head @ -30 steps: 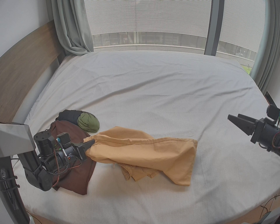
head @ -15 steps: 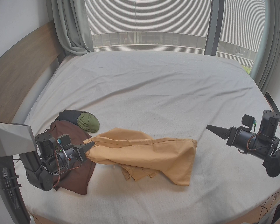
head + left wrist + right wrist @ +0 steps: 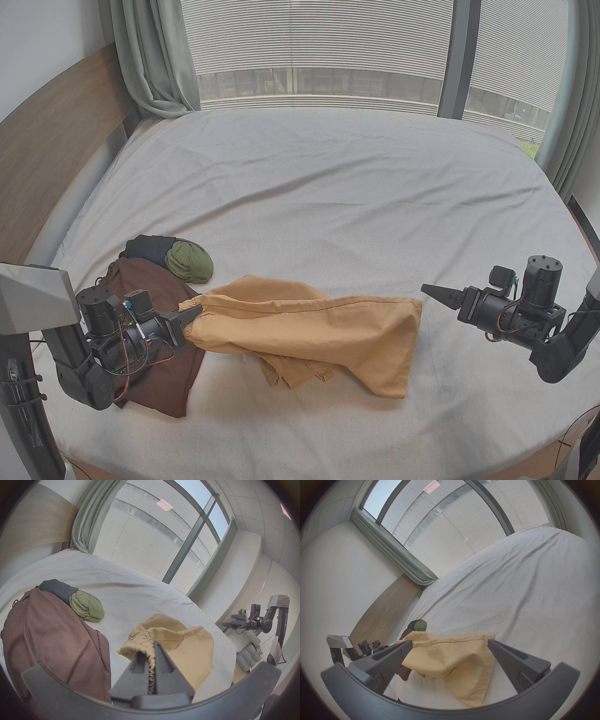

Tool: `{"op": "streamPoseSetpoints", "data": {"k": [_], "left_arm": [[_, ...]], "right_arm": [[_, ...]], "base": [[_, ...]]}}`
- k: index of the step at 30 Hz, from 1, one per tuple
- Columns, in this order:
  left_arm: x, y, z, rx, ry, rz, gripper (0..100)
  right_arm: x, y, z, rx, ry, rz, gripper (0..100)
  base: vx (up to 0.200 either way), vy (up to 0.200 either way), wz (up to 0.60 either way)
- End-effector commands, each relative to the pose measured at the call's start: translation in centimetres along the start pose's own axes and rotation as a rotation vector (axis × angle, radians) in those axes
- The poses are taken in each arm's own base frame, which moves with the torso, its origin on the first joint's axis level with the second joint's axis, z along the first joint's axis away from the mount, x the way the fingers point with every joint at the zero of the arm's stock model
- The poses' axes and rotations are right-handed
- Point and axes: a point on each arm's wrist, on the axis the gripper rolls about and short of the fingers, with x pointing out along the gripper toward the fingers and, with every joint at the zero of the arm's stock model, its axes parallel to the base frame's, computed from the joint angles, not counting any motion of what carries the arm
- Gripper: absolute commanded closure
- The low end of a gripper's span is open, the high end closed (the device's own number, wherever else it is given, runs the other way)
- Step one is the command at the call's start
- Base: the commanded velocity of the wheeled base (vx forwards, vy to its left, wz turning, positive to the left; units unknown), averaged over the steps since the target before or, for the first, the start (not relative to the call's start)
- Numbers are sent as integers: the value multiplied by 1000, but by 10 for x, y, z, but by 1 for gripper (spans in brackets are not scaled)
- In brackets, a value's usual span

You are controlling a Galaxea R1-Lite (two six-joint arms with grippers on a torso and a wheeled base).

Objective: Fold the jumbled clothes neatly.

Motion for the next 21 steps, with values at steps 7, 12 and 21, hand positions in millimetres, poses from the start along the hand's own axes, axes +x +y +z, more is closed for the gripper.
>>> {"op": "streamPoseSetpoints", "data": {"k": [7,12,21], "left_arm": [[1,-1,-1,2,3,-3,100],[1,-1,-1,2,4,-4,100],[0,-1,0,3,0,-2,100]], "right_arm": [[33,-34,-25,61,34,-37,0],[43,-46,-31,115,45,-53,0],[60,-60,-43,160,52,-56,0]], "base": [[0,0,0],[0,0,0],[0,0,0]]}}
